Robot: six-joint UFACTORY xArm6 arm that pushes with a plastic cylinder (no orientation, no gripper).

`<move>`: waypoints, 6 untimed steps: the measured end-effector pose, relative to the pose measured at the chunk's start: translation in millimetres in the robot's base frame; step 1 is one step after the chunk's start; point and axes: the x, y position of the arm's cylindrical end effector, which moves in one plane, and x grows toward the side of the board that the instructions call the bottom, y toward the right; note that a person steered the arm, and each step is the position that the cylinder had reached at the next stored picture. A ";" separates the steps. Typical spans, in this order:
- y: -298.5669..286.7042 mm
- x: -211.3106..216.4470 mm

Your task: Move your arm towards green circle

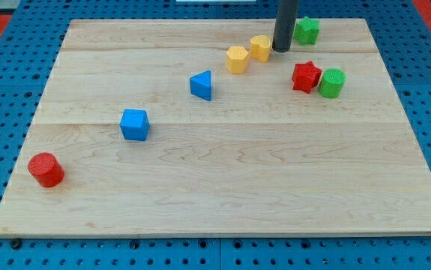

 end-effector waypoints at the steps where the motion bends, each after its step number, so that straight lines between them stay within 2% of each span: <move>1: 20.7 4.5; 4: 160.7 9.2; 5: 176.3 57.3; 6: 123.7 64.4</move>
